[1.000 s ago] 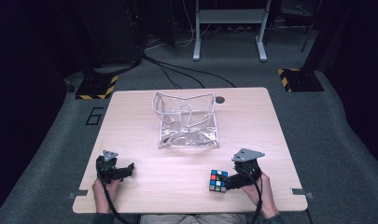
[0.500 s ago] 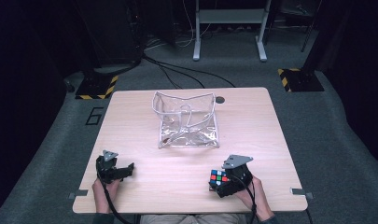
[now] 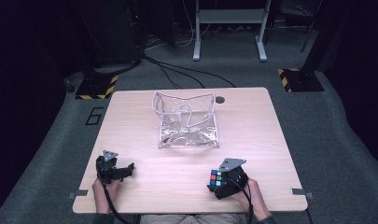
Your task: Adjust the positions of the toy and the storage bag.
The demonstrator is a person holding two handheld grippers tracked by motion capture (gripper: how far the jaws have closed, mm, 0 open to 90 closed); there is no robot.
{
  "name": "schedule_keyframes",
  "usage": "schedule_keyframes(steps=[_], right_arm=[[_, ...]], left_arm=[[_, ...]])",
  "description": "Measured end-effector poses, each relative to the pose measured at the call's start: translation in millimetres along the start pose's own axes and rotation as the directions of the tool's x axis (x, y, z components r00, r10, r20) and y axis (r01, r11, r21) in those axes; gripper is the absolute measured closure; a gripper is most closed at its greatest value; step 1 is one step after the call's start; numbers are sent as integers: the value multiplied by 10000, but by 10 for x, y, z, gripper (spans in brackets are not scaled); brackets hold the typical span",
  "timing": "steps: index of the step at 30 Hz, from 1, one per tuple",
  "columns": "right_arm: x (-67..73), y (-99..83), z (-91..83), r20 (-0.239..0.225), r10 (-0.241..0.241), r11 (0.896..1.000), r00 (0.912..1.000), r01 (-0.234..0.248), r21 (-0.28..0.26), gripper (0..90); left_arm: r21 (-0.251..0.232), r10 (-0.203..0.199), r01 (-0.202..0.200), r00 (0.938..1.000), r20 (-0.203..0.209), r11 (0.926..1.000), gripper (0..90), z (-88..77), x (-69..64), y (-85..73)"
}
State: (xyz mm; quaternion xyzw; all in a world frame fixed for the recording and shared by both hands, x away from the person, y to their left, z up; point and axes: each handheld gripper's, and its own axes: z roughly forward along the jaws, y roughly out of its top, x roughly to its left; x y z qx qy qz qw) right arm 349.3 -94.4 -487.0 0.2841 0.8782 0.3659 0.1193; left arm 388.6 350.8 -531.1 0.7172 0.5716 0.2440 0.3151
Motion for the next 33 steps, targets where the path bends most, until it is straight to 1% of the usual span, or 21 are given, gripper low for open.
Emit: schedule_keyframes(steps=[2, 4, 8, 12, 16, 17, 18, 19, 20, 22, 27, 29, 30, 33], right_arm=[[6, -21, 44, -8, 38, 9998, 10000, -38, 183, 122], [1, -37, 85, 49, -109, 9994, 9999, 107, 315, 136], [-3, -61, 117, 102, -37, 9990, 9999, 32, 439, 145], [-9, -69, 118, 108, -45, 9994, 9999, 41, 340, 148], [-10, -78, 119, 128, 19, 9996, 9999, -22, 279, 184], [-6, -81, 115, 149, 146, 9994, 9998, -151, 317, 193], [-18, -85, 115, 176, 123, 9995, 9998, -128, 299, 214], [-25, -90, 111, 214, 91, 9996, 9997, -96, 261, 256], [-30, -96, 102, 273, 115, 9997, 9996, -122, 234, 330], [-36, -109, 105, 281, 234, 9996, 9993, -239, 154, 331], [-35, -112, 107, 387, 253, 9996, 9989, -257, 95, 333], [-31, -116, 108, 495, 220, 9998, 9985, -221, 14, 334], [-18, -118, 101, 510, 343, 9994, 9981, -346, 53, 334], [-15, -127, 92, 588, 188, 9998, 9981, -191, 32, 334]], left_arm=[[4, 0, 0, 10000, -1, 10000, 63, 0, 0, 0], [3, 1, -1, 10000, 4, 10000, 63, 0, 0, 0], [2, 0, 0, 10000, 3, 10000, 63, 0, 0, 0], [1, 2, -2, 10000, 2, 10000, 63, 0, 0, 0], [5, -5, 5, 10000, 7, 10000, 63, 0, 0, 0], [9, -4, 4, 10000, 5, 10000, 63, 0, 1, 0], [2, -9, 9, 10000, 1, 10000, 63, 0, 1, 0], [17, -5, 5, 10000, 2, 10000, 63, -1, 1, 0], [-4, -8, 8, 10000, 6, 10000, 63, 0, 1, 0], [2, -13, 13, 10000, 15, 10000, 63, 0, 1, 0], [0, -2, 2, 10000, 11, 10000, 63, 0, 2, 0], [-1, -8, 8, 10000, 22, 10000, 63, 1, 1, 0], [2, -6, 6, 10000, 9, 10000, 63, 0, 1, 0], [15, -1, 0, 10000, 5, 10000, 63, -1, 1, 0]])
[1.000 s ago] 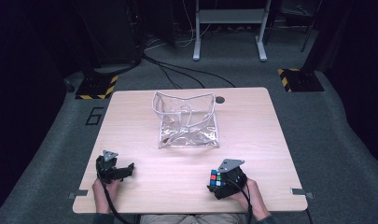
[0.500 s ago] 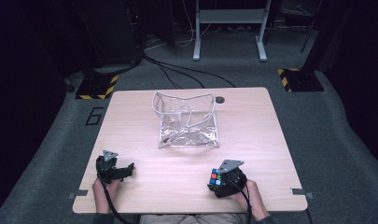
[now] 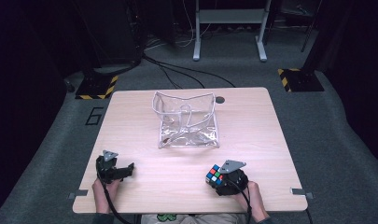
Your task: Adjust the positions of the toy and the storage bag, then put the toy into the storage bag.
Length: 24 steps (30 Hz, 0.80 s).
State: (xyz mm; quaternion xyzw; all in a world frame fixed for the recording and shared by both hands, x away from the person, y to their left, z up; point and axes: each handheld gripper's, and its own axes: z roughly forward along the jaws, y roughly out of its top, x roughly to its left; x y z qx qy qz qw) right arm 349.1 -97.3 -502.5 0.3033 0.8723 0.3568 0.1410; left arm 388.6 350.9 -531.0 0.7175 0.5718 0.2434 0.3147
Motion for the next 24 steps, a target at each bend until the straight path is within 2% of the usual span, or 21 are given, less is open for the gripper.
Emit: schedule_keyframes(steps=[15, 20, 24], right_arm=[[-52, 23, -123, 378, 299, 9988, 9988, -284, -391, 334], [-86, 67, -183, 518, 461, 9982, 9976, -440, -413, 334], [-121, 119, -215, 587, 399, 9984, 9975, -374, -431, 334]], left_arm=[[-26, 8, -8, 10000, 17, 10000, 63, 2, -1, 0], [-25, 10, -10, 10000, 18, 10000, 63, 2, 0, 0], [-17, 7, -7, 10000, 15, 10000, 63, 2, 0, 0]])
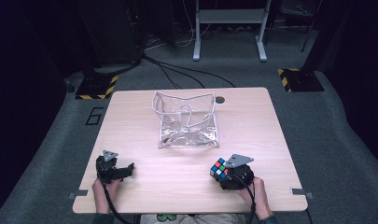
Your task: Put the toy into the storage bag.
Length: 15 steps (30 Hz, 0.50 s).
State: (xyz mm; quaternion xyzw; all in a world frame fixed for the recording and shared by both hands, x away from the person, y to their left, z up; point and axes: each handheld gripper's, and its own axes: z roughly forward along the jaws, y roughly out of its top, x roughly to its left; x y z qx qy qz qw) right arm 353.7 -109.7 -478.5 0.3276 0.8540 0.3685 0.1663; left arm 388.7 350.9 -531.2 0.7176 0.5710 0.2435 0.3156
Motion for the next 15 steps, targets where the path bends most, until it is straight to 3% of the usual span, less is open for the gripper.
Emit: schedule_keyframes(steps=[15], right_arm=[[-102, 194, -59, 209, 77, 10000, 9998, -76, -55, 334]], left_arm=[[-5, -3, 3, 10000, -4, 10000, 63, 0, 1, 0]])
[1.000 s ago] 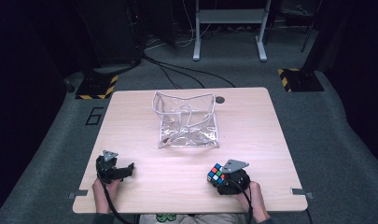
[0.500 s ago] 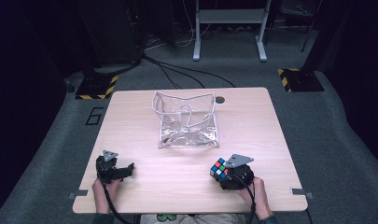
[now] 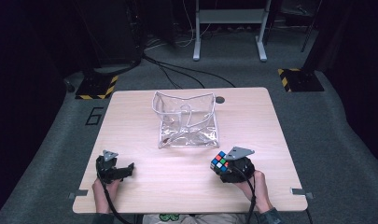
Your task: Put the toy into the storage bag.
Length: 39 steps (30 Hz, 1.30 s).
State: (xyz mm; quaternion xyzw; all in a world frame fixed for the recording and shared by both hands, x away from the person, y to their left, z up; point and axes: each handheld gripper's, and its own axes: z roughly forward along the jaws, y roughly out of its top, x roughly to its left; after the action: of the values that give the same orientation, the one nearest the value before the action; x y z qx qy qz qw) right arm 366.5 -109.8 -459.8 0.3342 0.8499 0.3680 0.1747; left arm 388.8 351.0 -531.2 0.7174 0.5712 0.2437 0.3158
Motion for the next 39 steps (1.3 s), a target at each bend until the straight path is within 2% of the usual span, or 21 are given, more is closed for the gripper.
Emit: schedule_keyframes(steps=[20, 32, 39], right_arm=[[-162, 311, -47, 68, -289, 9994, 9996, 290, -188, 335], [-188, 520, -30, 5, -489, 9988, 9988, 489, -21, 335], [-225, 628, -25, -88, -654, 9977, 9978, 652, -188, 335]], left_arm=[[9, 3, -3, 10000, -5, 10000, 63, -1, 0, 0], [-3, 2, -2, 10000, -8, 10000, 63, 0, 0, 0], [-4, -6, 6, 10000, 5, 10000, 63, 1, 0, -1]])
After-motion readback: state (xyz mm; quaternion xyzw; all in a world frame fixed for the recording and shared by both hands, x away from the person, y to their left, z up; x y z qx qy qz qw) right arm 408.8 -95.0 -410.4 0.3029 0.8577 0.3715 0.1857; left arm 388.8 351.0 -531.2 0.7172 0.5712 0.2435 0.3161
